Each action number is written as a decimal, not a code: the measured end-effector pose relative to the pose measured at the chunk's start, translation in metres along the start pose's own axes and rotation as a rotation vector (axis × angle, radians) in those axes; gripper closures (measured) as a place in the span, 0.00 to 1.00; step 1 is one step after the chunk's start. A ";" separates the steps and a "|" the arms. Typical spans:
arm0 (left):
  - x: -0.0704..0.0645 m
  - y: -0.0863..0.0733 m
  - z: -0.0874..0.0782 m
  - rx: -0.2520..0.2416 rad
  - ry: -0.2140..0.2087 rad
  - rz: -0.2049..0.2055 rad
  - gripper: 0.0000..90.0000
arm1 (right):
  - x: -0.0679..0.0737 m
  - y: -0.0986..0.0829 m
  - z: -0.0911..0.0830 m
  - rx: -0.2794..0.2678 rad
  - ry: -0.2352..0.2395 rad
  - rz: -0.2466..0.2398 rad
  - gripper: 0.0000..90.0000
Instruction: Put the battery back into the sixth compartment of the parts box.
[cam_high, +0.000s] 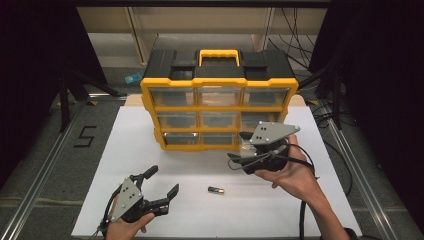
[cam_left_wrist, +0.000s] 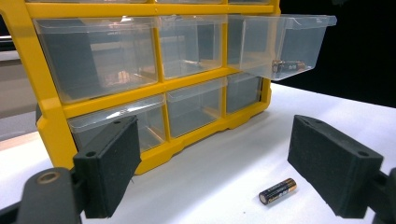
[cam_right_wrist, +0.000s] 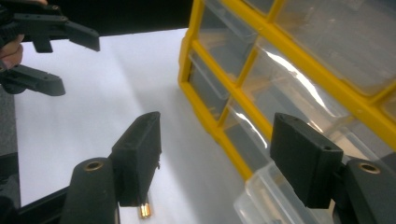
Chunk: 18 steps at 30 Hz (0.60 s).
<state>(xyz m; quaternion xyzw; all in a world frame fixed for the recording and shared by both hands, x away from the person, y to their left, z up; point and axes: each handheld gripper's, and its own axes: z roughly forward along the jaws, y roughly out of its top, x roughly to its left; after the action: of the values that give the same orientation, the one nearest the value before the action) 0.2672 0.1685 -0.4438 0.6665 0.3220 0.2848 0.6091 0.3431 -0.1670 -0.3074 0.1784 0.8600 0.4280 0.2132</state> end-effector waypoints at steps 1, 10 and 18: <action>0.000 0.000 0.000 0.000 0.000 -0.001 0.18 | 0.002 0.000 0.001 0.003 0.009 -0.001 0.38; 0.000 0.000 0.000 0.000 0.001 0.001 0.18 | 0.019 0.000 0.018 0.044 0.075 -0.045 0.37; 0.000 0.000 0.000 0.000 0.001 0.002 0.18 | 0.031 -0.004 0.034 0.099 0.133 -0.075 0.35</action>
<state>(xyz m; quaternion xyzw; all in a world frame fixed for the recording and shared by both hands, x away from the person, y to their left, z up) 0.2671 0.1688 -0.4437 0.6665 0.3217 0.2860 0.6087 0.3341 -0.1315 -0.3358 0.1274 0.8985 0.3873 0.1624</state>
